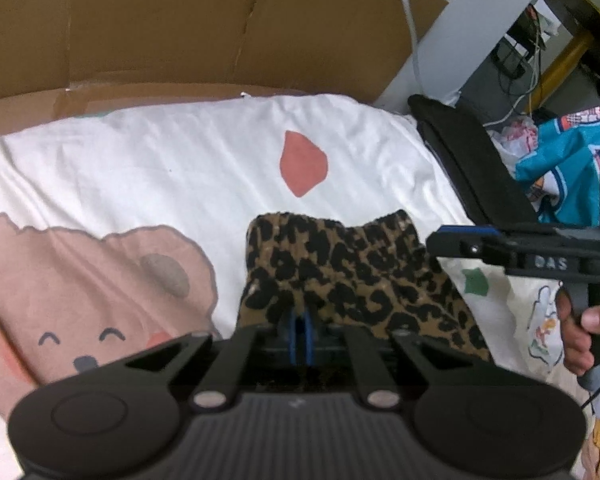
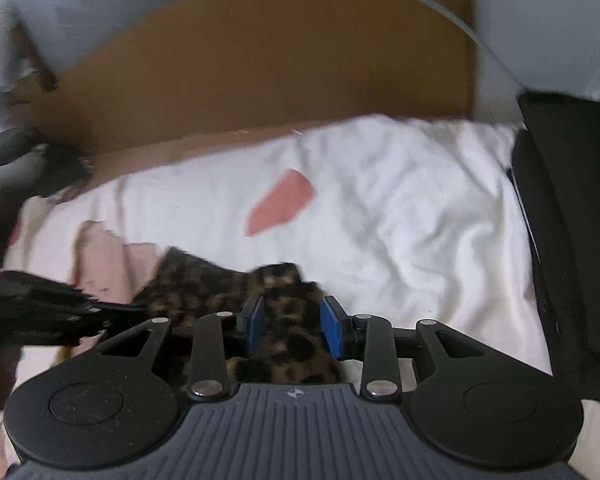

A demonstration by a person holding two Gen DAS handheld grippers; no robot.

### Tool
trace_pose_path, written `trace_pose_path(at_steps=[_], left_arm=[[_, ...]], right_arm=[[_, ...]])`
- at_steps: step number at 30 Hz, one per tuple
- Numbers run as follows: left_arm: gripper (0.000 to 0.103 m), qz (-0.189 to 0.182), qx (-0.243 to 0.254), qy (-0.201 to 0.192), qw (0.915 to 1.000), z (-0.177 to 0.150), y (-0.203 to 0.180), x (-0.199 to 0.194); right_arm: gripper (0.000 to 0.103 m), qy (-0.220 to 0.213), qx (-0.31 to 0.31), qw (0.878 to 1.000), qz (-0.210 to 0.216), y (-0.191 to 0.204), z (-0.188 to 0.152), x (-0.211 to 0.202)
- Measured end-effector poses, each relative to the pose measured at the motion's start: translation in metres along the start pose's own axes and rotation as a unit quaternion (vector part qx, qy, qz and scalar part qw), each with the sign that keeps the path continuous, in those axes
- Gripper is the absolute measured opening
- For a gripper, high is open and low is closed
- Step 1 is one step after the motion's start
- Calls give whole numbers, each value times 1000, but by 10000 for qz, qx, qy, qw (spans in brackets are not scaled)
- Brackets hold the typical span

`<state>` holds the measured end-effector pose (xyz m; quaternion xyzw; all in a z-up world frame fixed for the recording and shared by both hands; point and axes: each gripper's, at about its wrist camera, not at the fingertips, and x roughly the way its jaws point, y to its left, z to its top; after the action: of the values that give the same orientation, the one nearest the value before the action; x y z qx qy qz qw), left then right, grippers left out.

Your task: Fold clothes

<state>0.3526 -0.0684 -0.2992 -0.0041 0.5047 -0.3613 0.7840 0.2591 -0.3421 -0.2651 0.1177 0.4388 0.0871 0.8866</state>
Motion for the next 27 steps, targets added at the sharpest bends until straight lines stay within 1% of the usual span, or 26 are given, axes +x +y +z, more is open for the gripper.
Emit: trace_pose_path(at_steps=[3, 4, 5, 8, 12, 16, 22, 27], left_arm=[[4, -17, 22, -31, 10000, -3, -2, -12], [4, -25, 19, -37, 10000, -4, -3, -15], [4, -34, 16, -43, 10000, -5, -4, -19], [4, -64, 34, 6, 10000, -12, -6, -28], [5, -61, 12, 161, 9999, -25, -2, -31], [5, 86, -92, 326, 9994, -36, 9, -22], [5, 82, -236, 354, 9991, -33, 22, -10], [4, 3, -190, 379, 9991, -31, 20, -11]], right_arm=[[35, -19, -149, 9997, 197, 10, -5, -12], [32, 20, -195, 9995, 263, 14, -8, -14], [25, 73, -242, 9992, 322, 17, -12, -16], [16, 260, -353, 9980, 463, 25, -26, -19], [15, 454, -423, 9965, 563, 30, -41, -19], [15, 584, -491, 9955, 567, 33, -51, -13], [15, 693, -533, 9952, 445, 27, -55, 7], [13, 693, -600, 9948, 451, 20, -57, 16]])
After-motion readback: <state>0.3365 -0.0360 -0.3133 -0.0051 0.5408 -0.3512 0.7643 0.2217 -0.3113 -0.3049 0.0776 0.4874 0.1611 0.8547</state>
